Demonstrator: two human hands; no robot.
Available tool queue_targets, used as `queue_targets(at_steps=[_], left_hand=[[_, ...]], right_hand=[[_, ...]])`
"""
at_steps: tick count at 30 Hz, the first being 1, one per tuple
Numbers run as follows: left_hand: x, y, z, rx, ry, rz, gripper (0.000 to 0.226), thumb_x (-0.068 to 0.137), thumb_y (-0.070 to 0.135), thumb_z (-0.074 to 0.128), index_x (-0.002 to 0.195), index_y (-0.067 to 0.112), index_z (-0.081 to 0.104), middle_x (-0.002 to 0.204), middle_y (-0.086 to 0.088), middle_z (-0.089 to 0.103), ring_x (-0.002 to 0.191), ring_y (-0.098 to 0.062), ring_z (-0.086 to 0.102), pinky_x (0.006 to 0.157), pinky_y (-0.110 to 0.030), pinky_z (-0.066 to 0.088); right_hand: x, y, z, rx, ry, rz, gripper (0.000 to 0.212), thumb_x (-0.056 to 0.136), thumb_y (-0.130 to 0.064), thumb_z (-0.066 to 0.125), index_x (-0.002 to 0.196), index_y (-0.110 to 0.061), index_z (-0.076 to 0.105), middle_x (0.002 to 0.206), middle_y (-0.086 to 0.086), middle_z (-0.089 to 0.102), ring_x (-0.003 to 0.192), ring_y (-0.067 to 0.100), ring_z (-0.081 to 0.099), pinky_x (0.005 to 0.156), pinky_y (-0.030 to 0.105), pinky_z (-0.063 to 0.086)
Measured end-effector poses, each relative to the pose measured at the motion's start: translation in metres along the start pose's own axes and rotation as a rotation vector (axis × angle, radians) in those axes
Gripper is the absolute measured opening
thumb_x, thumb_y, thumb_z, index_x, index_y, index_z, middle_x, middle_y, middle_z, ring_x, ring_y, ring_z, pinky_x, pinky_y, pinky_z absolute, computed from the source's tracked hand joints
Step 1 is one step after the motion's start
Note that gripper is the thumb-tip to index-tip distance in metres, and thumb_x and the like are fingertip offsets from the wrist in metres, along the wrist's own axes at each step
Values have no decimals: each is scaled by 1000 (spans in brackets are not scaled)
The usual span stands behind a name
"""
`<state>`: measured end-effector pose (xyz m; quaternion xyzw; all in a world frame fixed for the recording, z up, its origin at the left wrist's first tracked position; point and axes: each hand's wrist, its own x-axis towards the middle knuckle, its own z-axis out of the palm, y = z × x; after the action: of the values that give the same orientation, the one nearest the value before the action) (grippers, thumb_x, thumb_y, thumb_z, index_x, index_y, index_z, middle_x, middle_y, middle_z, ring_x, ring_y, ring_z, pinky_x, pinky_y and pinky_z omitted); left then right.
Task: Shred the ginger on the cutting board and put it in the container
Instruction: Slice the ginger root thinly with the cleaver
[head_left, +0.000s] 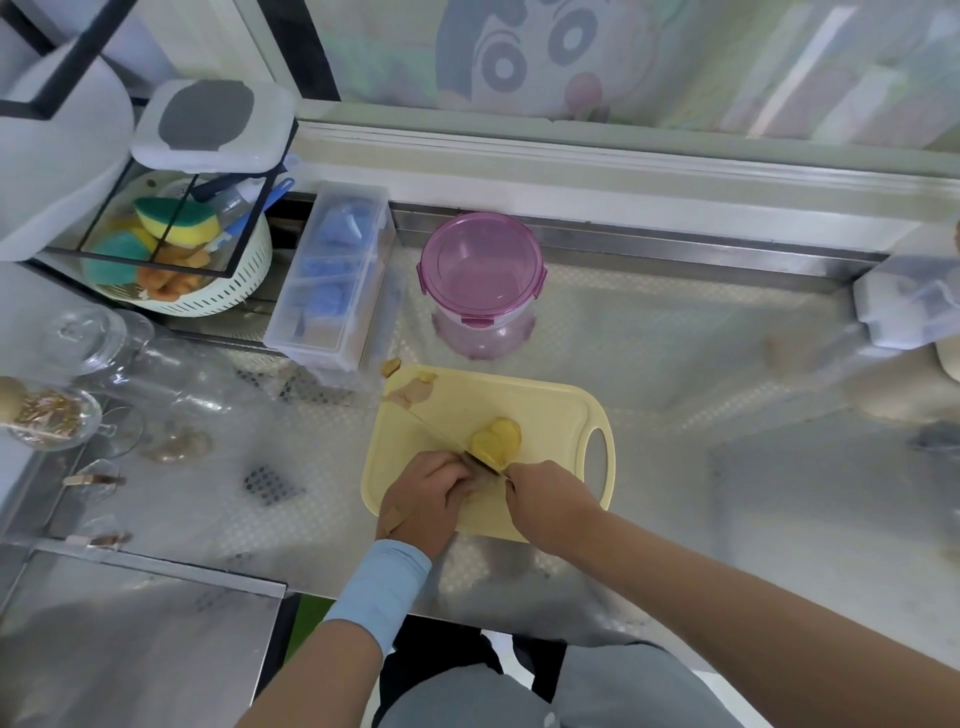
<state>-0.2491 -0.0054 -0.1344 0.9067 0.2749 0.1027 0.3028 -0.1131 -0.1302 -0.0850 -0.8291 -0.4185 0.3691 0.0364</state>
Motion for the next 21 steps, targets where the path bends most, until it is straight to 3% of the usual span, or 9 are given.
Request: queue_targets(at_steps=[5,8,12,18,21], left_hand=[[-1,2,-2,-12,3,-7,24,88,32,55,84,18,73,95,10,65,94,-5,50,83,-5,30],[-1,4,-3,-5,-7,-13,13,86,25,63,85,17,74,97,8,65,95,-5,50,83,-10,34],[-1,4,-6,4,-18,5,5,86,17,69,89,17,74,100,7,64,95,-1,45,83,-13,36],[-2,8,-9,11,-37,19,6,87,15,69,90,16,74,100,6,63,95,-6,47,82,-15,36],[0,10,-11,2,-53,10,6,88,17,68,90,16,74,99,7,61,93,-2,42,82,-10,32]], right_hand=[[6,-2,-2,12,-9,52,23,104,-19,38,112,-10,57,106,13,65,85,28,58,71,35,47],[8,2,-8,41,-19,72,25,106,-23,36,109,-10,57,104,11,65,90,29,61,74,39,52],[10,13,-20,334,-38,126,19,100,-30,44,95,-14,54,87,4,60,74,22,51,64,33,40],[5,13,-16,411,-39,141,33,102,-29,45,72,-15,49,67,1,47,61,18,40,56,29,31],[6,18,-18,408,-27,171,36,102,-35,46,83,-7,58,73,6,55,64,20,46,62,33,37]])
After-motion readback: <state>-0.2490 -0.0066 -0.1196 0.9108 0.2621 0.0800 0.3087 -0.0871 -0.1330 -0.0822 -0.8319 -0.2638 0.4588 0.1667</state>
